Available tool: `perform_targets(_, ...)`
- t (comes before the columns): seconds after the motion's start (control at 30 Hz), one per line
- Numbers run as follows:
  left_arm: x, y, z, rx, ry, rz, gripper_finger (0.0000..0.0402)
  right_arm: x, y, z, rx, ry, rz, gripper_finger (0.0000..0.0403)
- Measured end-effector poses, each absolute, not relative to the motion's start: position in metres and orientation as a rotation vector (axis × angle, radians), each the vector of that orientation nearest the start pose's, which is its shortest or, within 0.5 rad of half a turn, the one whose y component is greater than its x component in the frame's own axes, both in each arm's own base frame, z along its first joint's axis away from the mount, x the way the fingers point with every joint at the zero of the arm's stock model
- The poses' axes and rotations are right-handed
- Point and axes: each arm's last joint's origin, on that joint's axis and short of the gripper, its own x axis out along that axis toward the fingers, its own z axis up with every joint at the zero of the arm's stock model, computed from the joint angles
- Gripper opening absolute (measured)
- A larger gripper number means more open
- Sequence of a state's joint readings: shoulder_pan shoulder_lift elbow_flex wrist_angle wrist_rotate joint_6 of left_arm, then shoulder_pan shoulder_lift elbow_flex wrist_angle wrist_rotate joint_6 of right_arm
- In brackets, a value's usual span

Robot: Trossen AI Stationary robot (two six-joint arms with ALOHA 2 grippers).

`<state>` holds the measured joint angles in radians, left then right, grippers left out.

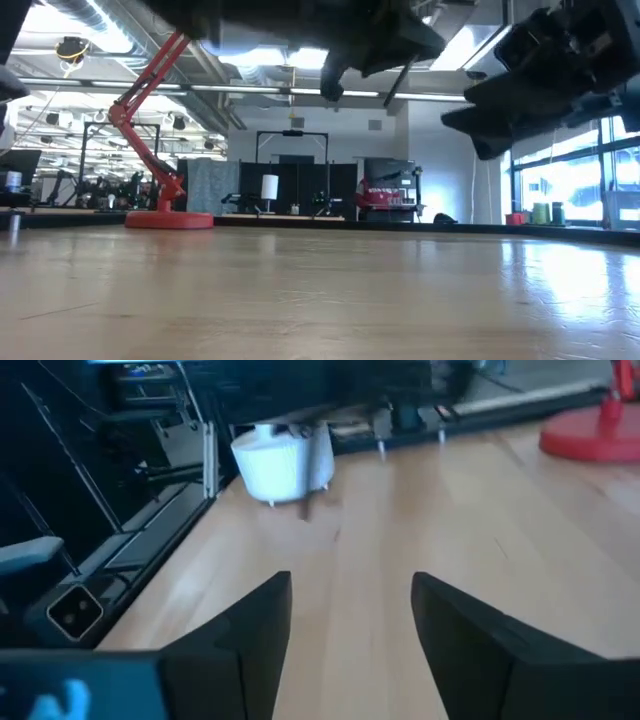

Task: Put items in baskets/containers
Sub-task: Put the black eyeshadow brush into the white organizer bin

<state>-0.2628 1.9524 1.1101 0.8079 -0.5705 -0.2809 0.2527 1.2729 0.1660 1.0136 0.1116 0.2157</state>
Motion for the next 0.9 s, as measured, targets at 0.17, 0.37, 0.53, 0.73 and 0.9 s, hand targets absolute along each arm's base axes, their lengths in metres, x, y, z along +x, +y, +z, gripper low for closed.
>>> perform_targets(0.17,0.392,-0.070,0.189,-0.338,-0.145,0.261,0.0015,0.218,0.053,0.165,0.169,0.045,0.147,0.0206)
perform_targets(0.37,0.387,-0.067,0.193,-0.321,-0.229,0.215,0.0015,0.253,0.058,0.174,0.206,0.026,0.132,0.0206)
perform_targets(0.53,0.386,-0.070,0.194,-0.311,-0.235,0.207,0.0015,0.274,0.062,0.175,0.236,0.030,0.130,0.0205)
perform_targets(0.73,0.385,-0.078,0.194,-0.292,-0.227,0.196,0.0015,0.275,0.058,0.173,0.278,0.036,0.115,0.0134)
perform_targets(0.9,0.385,-0.079,0.194,-0.286,-0.220,0.195,0.0015,0.275,0.058,0.173,0.245,0.039,0.124,0.0020)
